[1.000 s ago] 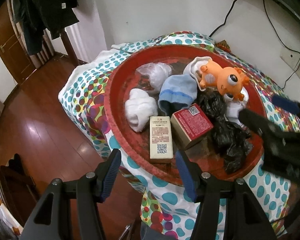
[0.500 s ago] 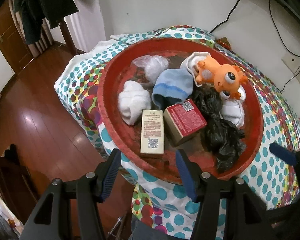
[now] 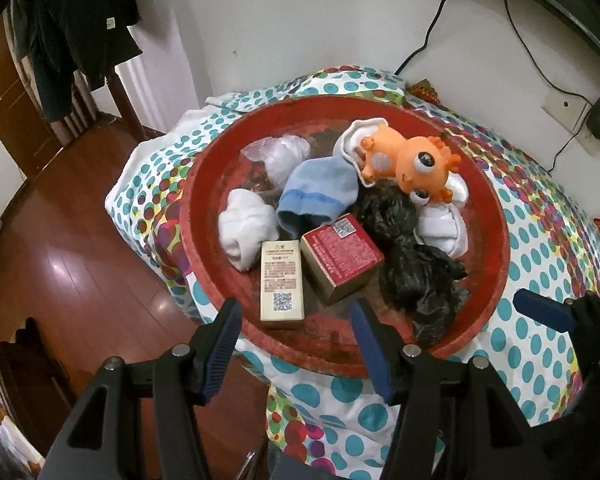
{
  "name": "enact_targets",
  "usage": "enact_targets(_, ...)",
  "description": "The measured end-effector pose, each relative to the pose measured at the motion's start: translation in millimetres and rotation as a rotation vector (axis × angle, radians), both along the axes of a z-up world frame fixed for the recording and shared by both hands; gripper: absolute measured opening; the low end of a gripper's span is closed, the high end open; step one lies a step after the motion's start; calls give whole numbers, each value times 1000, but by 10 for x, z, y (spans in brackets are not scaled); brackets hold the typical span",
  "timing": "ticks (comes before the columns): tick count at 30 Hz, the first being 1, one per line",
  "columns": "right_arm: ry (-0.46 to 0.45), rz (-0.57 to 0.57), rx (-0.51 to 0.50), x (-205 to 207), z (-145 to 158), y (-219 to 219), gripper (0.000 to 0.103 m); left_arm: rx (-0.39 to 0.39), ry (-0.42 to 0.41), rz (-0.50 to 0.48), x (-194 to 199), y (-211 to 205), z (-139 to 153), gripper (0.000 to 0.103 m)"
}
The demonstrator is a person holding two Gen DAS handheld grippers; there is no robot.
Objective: Organize objects
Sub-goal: 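Withdraw the open right tool from the tray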
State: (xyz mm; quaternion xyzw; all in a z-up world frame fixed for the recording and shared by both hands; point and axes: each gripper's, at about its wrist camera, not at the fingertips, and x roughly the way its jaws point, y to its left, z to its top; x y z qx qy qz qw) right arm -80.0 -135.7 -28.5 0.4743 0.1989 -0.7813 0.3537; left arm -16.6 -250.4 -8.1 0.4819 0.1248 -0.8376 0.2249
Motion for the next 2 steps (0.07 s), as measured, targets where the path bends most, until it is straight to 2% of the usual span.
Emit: enact_targets(2,2,1,-1,1,4,6,99,-19,-4,-7,1,27,17,58)
